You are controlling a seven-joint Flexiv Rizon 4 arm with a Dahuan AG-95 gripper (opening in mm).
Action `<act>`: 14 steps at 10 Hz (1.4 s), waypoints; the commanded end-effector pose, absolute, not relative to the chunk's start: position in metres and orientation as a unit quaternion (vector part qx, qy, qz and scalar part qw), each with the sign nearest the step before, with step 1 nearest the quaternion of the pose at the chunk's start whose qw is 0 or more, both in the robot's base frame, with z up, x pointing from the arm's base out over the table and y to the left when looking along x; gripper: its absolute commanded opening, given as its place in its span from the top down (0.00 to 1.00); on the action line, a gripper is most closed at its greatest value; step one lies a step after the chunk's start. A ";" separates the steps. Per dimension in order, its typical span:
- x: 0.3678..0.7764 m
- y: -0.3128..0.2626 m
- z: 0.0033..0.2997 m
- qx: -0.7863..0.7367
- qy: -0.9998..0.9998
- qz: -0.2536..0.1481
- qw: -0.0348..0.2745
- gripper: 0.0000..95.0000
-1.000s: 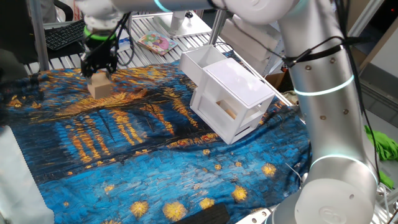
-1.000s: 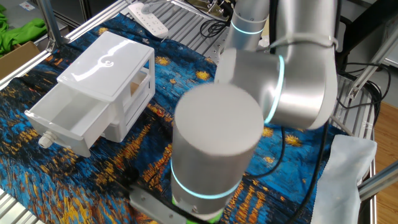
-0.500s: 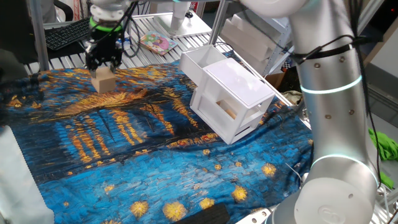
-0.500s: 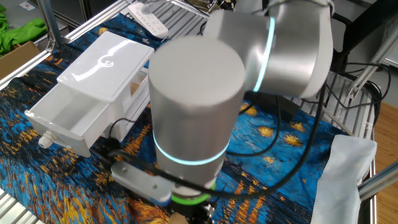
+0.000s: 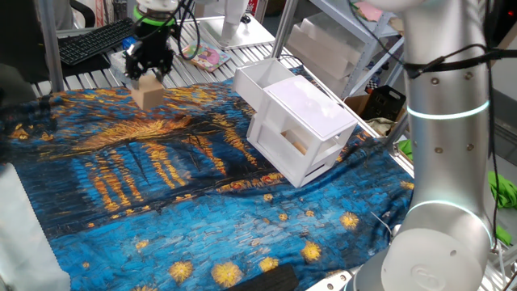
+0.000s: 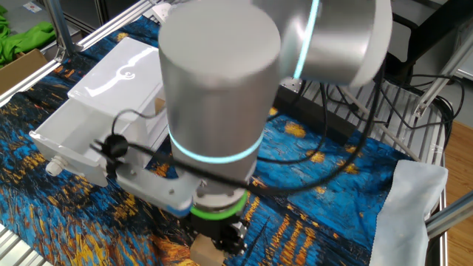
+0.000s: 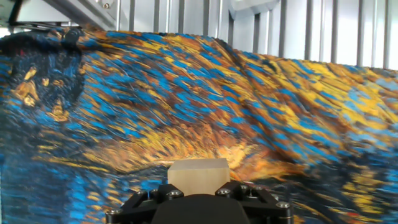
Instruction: Put things in the drawer
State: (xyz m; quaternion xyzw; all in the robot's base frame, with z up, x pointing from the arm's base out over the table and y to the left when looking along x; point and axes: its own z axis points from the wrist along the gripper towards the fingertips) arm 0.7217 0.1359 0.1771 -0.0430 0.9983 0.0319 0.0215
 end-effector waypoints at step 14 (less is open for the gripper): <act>0.714 0.098 0.215 -0.071 0.997 0.019 0.026 1.00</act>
